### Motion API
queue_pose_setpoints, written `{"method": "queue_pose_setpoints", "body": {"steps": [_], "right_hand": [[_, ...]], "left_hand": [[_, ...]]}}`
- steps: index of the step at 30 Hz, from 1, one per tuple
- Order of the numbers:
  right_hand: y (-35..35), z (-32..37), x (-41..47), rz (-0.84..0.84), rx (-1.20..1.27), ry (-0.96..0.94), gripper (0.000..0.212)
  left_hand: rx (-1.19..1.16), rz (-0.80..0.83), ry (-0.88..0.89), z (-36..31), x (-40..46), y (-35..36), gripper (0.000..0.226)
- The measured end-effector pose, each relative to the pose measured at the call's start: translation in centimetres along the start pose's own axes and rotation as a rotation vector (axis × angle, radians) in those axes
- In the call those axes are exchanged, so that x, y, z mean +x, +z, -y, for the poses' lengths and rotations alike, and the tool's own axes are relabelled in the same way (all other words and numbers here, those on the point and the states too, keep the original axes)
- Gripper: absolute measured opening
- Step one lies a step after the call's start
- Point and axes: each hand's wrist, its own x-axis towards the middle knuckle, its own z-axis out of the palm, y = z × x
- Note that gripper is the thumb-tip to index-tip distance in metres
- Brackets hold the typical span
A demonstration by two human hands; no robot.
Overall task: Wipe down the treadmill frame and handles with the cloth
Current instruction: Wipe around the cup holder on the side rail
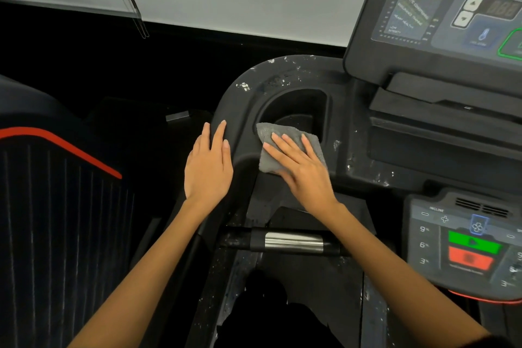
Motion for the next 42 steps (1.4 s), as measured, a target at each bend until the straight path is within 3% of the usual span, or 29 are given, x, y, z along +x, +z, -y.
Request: {"method": "queue_pose_setpoints", "body": {"steps": [5,9,12,14,16,23,27,42], "right_hand": [[1.9,2.7,3.6,0.038,0.076,0.050,0.050],[2.2,3.2,3.6,0.081,-0.074,-0.042,0.049],[1.6,2.3,1.4,0.109,-0.174,-0.102,0.069],[0.9,1.8,-0.1,0.109,-0.190,-0.062,0.085],[0.3,1.4,-1.5,0.093,-0.212,-0.007,0.086],[-2.7,0.5,-3.8,0.154,-0.521,0.237,0.056],[-3.1,1.0,-3.3,0.228,-0.598,0.394,0.059],[-2.0,-2.5,2.8,0.105,-0.318,0.559,0.064]], "left_hand": [[0.055,-0.006,0.010,-0.3,0.0,0.1,0.048],[0.102,-0.003,0.027,-0.3,-0.1,0.1,0.049],[0.098,0.000,0.025,-0.2,0.0,0.0,0.049],[0.104,0.002,0.038,-0.2,0.0,0.0,0.049],[0.096,0.012,0.042,-0.1,0.0,0.0,0.049],[0.015,0.041,0.007,-0.2,0.2,-0.3,0.052],[-0.010,0.066,-0.043,-0.4,0.7,-0.5,0.059],[-0.051,0.106,-0.095,-0.9,3.9,0.0,0.066]]}}
